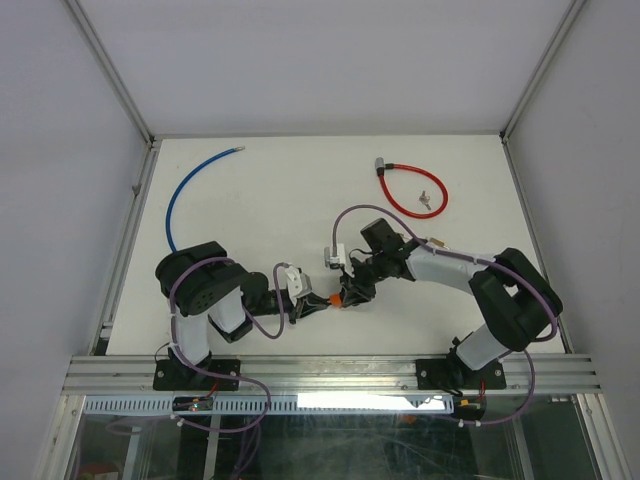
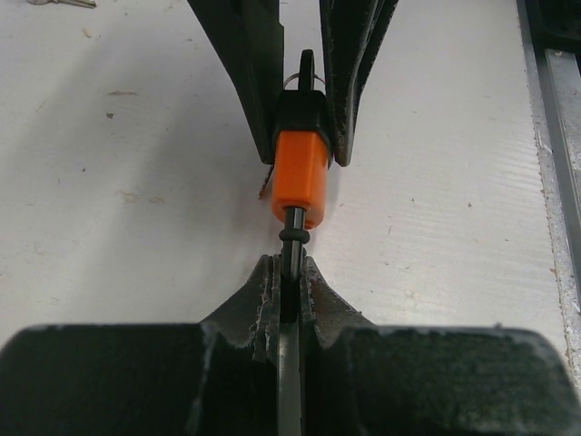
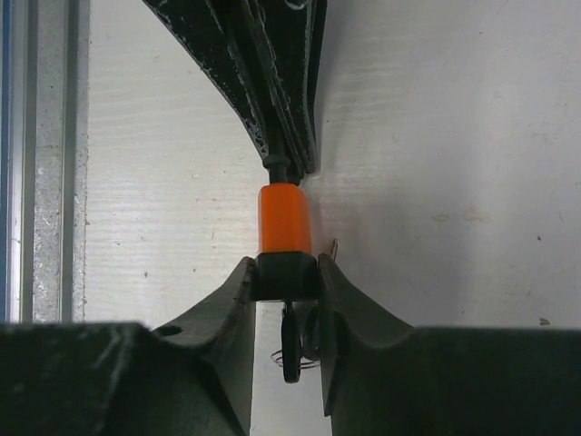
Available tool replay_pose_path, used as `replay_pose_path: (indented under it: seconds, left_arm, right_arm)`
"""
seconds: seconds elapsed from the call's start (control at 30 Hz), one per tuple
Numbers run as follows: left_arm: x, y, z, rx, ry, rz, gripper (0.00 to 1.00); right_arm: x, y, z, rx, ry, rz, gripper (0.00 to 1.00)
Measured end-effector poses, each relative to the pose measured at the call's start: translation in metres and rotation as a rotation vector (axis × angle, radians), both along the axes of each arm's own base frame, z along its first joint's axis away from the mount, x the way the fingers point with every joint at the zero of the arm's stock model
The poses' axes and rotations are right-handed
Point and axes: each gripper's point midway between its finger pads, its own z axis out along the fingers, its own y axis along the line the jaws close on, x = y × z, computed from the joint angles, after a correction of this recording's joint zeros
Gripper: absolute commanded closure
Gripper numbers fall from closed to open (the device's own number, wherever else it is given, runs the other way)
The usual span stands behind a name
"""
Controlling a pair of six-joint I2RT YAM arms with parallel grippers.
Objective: Lock with the key
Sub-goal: Lock the lock.
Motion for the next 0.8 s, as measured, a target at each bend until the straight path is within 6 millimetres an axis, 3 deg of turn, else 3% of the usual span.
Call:
replay_pose_path:
  seconds: [0.27, 0.4, 0.5, 0.8]
  left_arm:
    - [0.002, 0.003, 0.001, -0.014, 0.057, 0.023, 0.98]
    - [0.009, 0.007, 0.016, -0.062, 0.1, 0.058, 0.79]
    - [0.016, 0.008, 0.036, -0.118, 0.101, 0.082, 0.55]
    - [0.014, 0.016, 0.094, -0.262, 0.064, 0.117, 0.32]
  right_arm:
    - [0.003, -0.003, -0.006, 0.026, 0.052, 0.001, 1.0]
    - [0.012, -0.003, 0.01, 0.135, 0.09, -0.009, 1.0]
    - [0.019, -0.005, 0.021, 0.192, 0.113, -0.029, 1.0]
    - [0.03, -0.007, 0.047, 0.294, 0.16, -0.07, 1.0]
